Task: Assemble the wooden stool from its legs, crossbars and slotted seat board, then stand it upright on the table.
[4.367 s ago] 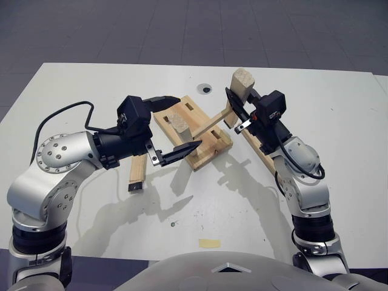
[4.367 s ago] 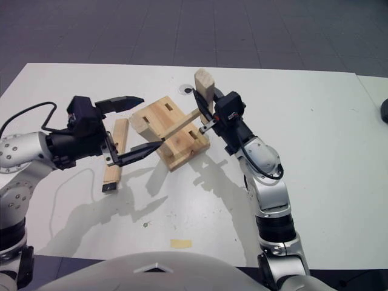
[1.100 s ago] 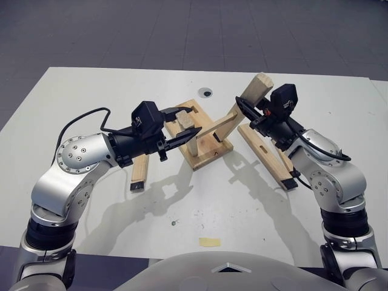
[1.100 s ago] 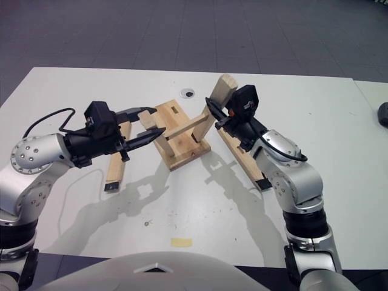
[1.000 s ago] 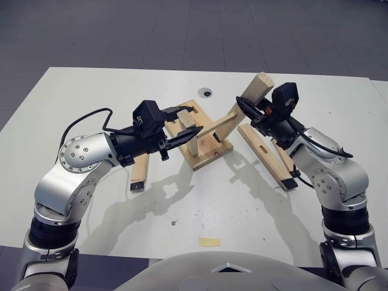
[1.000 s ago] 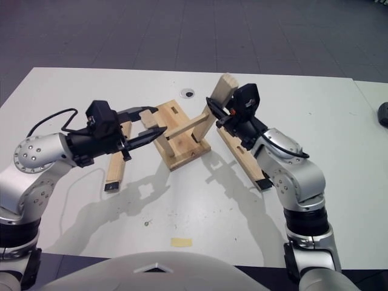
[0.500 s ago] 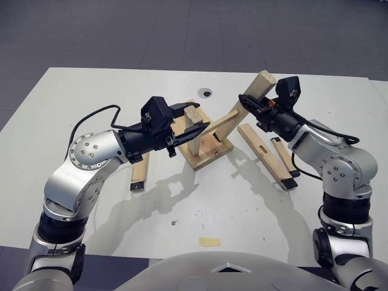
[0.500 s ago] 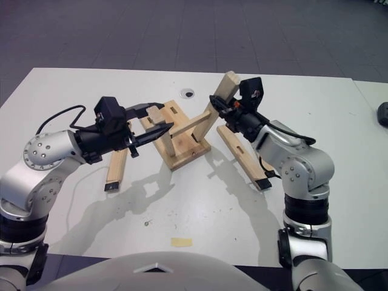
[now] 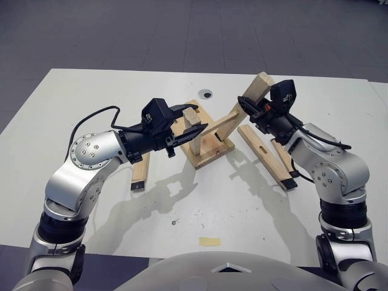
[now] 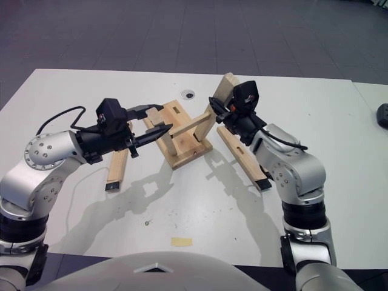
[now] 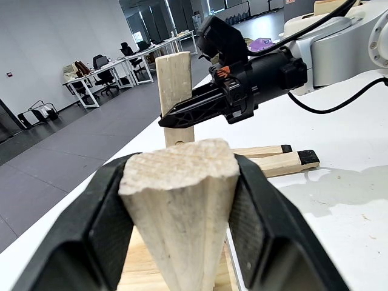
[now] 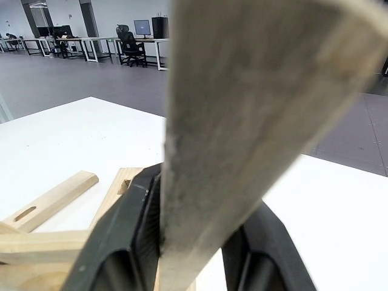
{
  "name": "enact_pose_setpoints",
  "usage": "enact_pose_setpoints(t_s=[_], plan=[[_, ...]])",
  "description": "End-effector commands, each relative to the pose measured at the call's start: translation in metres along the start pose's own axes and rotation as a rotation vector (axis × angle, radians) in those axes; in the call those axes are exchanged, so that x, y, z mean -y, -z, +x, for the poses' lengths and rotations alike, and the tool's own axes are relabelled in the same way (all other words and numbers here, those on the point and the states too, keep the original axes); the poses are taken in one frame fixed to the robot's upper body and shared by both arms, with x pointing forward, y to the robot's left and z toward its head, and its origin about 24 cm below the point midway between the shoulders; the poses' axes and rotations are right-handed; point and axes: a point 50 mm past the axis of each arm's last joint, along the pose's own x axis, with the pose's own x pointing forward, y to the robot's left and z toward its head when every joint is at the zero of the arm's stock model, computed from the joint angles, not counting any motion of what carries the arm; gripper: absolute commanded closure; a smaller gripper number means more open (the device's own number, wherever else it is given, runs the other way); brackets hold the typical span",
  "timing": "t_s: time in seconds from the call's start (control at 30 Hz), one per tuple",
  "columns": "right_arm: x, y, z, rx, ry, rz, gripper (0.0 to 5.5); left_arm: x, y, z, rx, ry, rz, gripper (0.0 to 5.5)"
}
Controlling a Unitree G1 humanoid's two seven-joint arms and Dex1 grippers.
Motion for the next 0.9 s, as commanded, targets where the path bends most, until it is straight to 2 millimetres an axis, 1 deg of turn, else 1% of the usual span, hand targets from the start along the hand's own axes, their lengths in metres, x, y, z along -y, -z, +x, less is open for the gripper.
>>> enact_pose_setpoints(t_s=[0.03, 0.17, 0.2, 0.4, 0.43, 0.47, 0.57, 0.67, 0.77, 0.8, 0.9], plan=[[-0.004, 0.011, 0.006, -0.034, -0.006, 0.049, 4.39, 0.007, 0.001, 0.007, -0.012, 0.063, 0.005, 3.46], [-0.001, 0.005, 0.008, 0.009, 0.005, 0.05, 4.41, 0.007, 0.0, 0.007, -0.007, 0.067, 0.011, 3.46], [-0.001, 0.004, 0.008, 0.015, 0.008, 0.049, 4.12, 0.007, 0.0, 0.007, -0.006, 0.068, 0.013, 3.46], [0.003, -0.002, 0.01, 0.04, 0.019, 0.023, 3.12, 0.01, -0.001, 0.007, -0.022, 0.099, 0.035, 3.46], [0.003, -0.003, 0.01, 0.046, 0.021, 0.025, 2.98, 0.01, -0.001, 0.006, -0.032, 0.11, 0.042, 3.1], [0.003, -0.003, 0.01, 0.049, 0.022, 0.028, 2.85, 0.012, -0.001, 0.005, -0.038, 0.125, 0.044, 3.03], [0.002, -0.004, 0.01, 0.059, 0.021, 0.038, 2.35, 0.016, -0.004, 0.003, -0.032, 0.159, 0.036, 2.5], [0.0, -0.009, 0.01, 0.101, 0.01, 0.067, 1.84, 0.013, -0.006, 0.001, -0.037, 0.157, 0.04, 1.97], [0.001, -0.023, 0.011, 0.205, -0.03, 0.145, 1.37, 0.011, -0.006, 0.001, -0.038, 0.147, 0.041, 1.47], [0.003, -0.029, 0.01, 0.246, -0.036, 0.167, 1.14, 0.01, -0.006, 0.001, -0.038, 0.144, 0.041, 1.24], [0.01, -0.049, 0.005, 0.355, -0.036, 0.197, 0.71, 0.009, -0.008, 0.001, -0.023, 0.136, 0.04, 0.79]])
